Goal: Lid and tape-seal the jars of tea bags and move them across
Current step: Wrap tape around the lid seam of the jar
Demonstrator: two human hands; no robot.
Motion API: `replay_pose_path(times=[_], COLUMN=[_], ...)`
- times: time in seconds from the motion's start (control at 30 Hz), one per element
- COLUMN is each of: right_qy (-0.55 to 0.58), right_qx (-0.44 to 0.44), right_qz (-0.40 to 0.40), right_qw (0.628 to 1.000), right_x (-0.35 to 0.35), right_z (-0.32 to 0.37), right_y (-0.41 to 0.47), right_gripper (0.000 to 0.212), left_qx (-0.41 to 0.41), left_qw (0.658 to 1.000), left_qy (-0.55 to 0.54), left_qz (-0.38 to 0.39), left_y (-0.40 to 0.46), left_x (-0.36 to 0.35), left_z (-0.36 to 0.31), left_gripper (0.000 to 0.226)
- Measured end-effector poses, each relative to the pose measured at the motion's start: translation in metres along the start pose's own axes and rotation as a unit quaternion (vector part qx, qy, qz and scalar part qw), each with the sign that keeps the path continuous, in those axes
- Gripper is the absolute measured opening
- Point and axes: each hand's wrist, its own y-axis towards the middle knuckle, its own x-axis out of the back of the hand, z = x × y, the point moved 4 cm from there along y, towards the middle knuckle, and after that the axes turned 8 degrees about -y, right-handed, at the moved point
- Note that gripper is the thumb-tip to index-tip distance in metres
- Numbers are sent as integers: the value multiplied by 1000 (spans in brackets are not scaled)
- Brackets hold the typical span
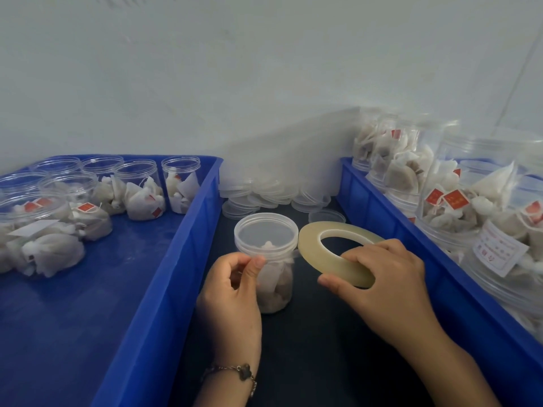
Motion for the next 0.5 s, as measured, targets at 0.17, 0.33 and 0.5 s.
replay_pose_path(times=[0.17,0.33,0.5], right_qy=[-3,-6,-2], right_qx=[1,2,3], right_qz=[4,4,-7], right_qw=[1000,1000,1000], right_x=[0,0,1], right_z=[0,1,0], right_y=[0,0,0], right_gripper=[57,60,57], left_qx=[-7,18,151], left_qw=[1000,1000,982], left_qy=[19,9,-112], left_qz=[4,1,-5], left_y=[0,1,9], left_x=[0,-1,1], left_z=[-1,-2,9], left_gripper=[26,24,45])
